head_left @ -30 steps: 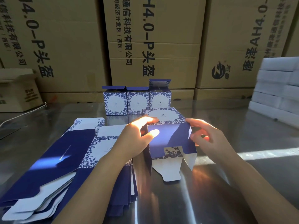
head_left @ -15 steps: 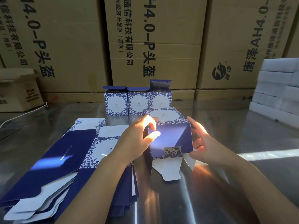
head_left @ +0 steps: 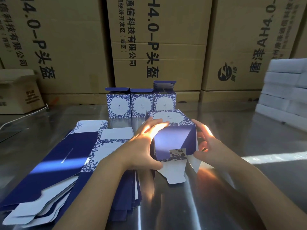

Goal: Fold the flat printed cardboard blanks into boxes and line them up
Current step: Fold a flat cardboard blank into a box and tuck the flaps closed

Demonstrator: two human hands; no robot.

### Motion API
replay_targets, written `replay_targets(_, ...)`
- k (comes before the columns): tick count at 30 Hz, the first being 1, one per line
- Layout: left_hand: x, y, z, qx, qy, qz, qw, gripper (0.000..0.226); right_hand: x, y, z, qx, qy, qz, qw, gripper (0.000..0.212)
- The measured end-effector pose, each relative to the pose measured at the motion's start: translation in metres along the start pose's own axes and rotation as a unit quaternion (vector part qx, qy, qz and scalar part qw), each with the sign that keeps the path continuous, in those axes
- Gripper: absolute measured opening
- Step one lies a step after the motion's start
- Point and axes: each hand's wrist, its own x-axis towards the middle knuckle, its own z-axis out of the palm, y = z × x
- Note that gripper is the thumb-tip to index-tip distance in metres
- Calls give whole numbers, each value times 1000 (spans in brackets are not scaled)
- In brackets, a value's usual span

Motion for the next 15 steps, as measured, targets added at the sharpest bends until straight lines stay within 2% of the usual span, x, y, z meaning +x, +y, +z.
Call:
replay_targets(8, 1, 1, -2, -11, -10, -3, 1000, 94, 3, -1, 4, -21, 62, 11, 998, 78)
replay_targets(15, 9, 7, 5, -17, 139, -38, 989, 47, 2, -6, 11, -31, 123, -16, 992, 70)
